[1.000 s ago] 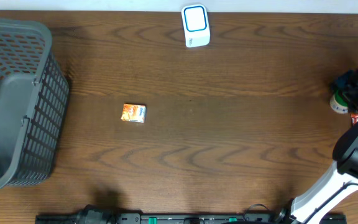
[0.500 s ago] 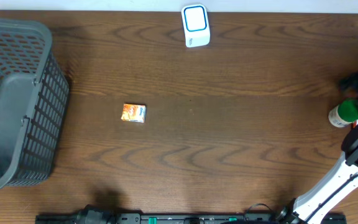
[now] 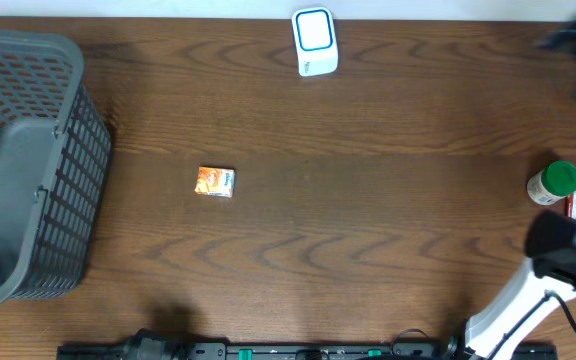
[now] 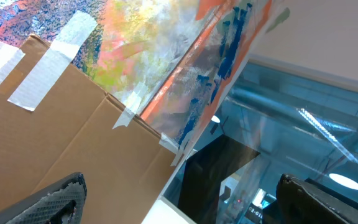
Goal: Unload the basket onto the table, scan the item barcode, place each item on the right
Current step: 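Carry the bottle to the right table edge and release it, then move the right gripper over the orange snack box and grasp it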
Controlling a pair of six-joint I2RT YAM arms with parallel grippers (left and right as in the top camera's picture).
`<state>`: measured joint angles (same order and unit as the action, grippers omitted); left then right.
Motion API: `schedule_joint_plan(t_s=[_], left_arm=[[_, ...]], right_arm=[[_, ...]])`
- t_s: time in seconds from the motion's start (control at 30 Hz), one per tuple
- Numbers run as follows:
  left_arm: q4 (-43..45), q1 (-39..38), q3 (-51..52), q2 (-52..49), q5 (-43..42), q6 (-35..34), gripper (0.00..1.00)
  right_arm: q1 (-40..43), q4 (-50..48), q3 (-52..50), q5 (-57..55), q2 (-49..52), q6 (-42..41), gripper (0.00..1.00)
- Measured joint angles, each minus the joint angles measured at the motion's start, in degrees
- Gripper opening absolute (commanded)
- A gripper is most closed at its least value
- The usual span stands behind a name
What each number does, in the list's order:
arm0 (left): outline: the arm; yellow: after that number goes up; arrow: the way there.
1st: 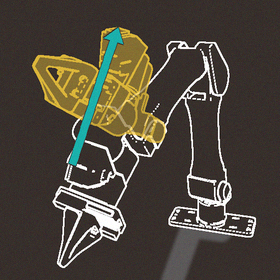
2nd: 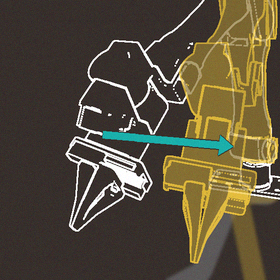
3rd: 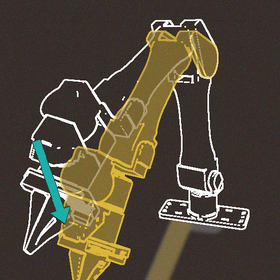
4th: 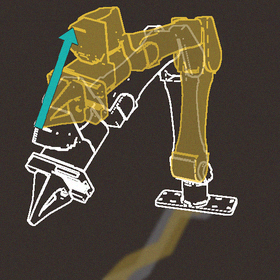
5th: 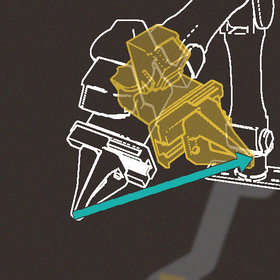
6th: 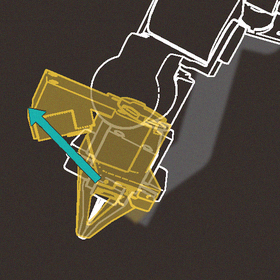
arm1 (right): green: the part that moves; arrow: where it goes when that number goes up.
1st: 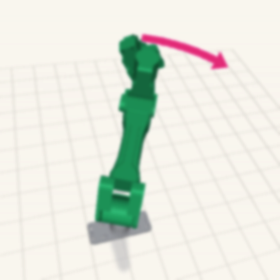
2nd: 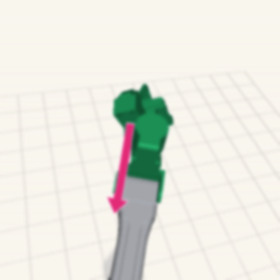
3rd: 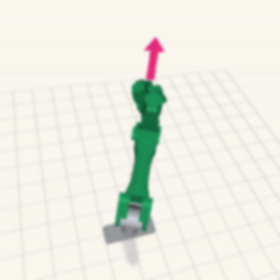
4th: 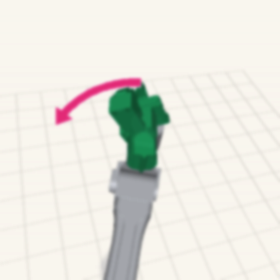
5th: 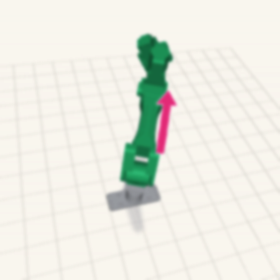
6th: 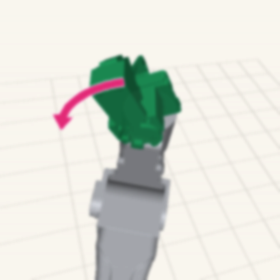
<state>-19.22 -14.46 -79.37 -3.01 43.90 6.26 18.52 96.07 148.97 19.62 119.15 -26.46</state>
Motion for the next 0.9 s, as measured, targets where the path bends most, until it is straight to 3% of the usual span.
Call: schedule_joint_plan(t_s=[0.23, 0.47, 0.67, 0.9], left_arm=[[0.0, 0.0, 0.0, 0.0, 0.0, 0.0, 0.98], [0.0, 0.0, 0.0, 0.0, 0.0, 0.0, 0.98], [0.0, 0.0, 0.0, 0.0, 0.0, 0.0, 0.98], [0.0, 0.0, 0.0, 0.0, 0.0, 0.0, 0.98]], right_arm=[[-22.8, -2.6, -12.0, 0.2, 1.7, -2.4, 0.99], [-42.8, -21.4, -27.4, -4.3, 2.1, -5.5, 0.99], [-53.5, -32.7, -37.6, -5.7, 3.2, -9.2, 0.99], [-61.6, -42.8, -38.7, -6.8, 5.7, -10.8, 0.99]])
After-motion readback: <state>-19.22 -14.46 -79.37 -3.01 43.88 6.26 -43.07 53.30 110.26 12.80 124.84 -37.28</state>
